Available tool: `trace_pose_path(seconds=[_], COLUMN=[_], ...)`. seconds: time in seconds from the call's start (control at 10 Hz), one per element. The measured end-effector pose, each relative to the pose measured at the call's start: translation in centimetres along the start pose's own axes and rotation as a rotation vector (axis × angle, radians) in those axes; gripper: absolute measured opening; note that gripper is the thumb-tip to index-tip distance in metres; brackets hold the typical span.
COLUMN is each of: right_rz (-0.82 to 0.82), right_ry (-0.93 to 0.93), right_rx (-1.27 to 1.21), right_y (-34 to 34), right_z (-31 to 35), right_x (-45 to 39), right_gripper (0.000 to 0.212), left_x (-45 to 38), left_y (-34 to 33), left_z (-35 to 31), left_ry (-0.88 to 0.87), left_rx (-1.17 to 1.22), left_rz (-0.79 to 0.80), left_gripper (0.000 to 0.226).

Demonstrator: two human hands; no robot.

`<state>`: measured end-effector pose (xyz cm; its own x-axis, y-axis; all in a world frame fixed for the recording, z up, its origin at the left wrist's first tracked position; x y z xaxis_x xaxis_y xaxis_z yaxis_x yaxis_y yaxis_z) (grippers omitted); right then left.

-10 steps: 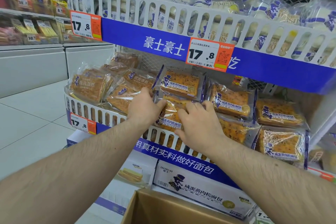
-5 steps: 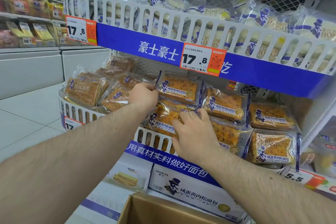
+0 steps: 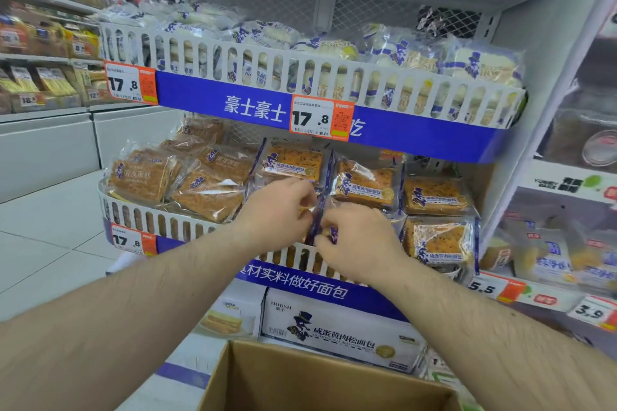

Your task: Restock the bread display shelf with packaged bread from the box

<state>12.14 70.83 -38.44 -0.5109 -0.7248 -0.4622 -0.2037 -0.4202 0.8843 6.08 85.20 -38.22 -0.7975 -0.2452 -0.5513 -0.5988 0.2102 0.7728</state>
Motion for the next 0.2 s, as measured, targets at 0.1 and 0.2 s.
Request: trace_pose_path(seconds=[0.1,0.2], right_rz=[0.196,0.405], right_ry=[-0.190,-0.311], right_rx=[-0.011,-0.023], right_y=[2.3,4.5], right_z=[-2.0,-3.7], right_x=[1.5,3.0], right_gripper=[0.024,0.026], left_x=[0.5,0.9], left_y=[0.5,0.8], left_z=[-3.6,-7.1], left_ry=[-0.079,-0.099], left_rx=[-0.088,-0.184], left_rz=[0.308,0.667], left_gripper=[0.023,0.034])
Point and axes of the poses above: each hand's wrist, its own x-axis away from the middle knuckle, its own y-axis out of the back of the hand, z = x × y, the point moved 1 cm from there along -x, towards the middle knuckle, and after that the axes turned 4 degrees about -z, right-handed, at the moved point
